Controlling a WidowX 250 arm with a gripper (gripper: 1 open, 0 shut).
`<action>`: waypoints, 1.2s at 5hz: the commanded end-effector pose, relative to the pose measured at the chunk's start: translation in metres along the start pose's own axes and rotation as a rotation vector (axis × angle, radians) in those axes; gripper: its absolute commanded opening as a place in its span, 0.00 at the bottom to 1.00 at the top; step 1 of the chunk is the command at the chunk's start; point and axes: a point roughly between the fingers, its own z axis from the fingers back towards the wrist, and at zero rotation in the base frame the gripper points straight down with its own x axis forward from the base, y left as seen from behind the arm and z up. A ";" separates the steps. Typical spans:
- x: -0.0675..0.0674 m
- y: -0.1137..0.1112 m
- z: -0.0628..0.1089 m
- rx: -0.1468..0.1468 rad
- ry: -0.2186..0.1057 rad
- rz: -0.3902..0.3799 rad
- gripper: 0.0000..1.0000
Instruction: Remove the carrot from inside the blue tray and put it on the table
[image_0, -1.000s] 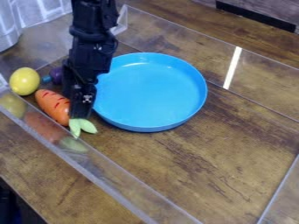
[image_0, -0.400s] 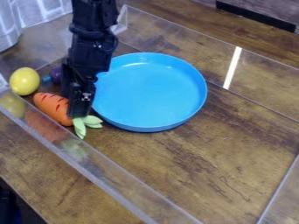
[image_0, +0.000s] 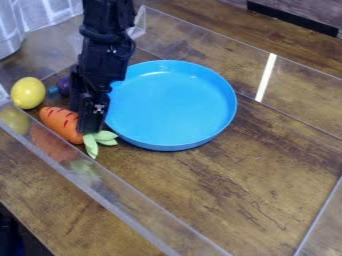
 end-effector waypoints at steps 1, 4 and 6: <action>-0.001 0.006 0.020 0.042 -0.051 0.018 1.00; 0.000 0.014 0.012 0.048 -0.041 0.019 1.00; 0.003 0.020 0.004 0.055 -0.034 0.018 1.00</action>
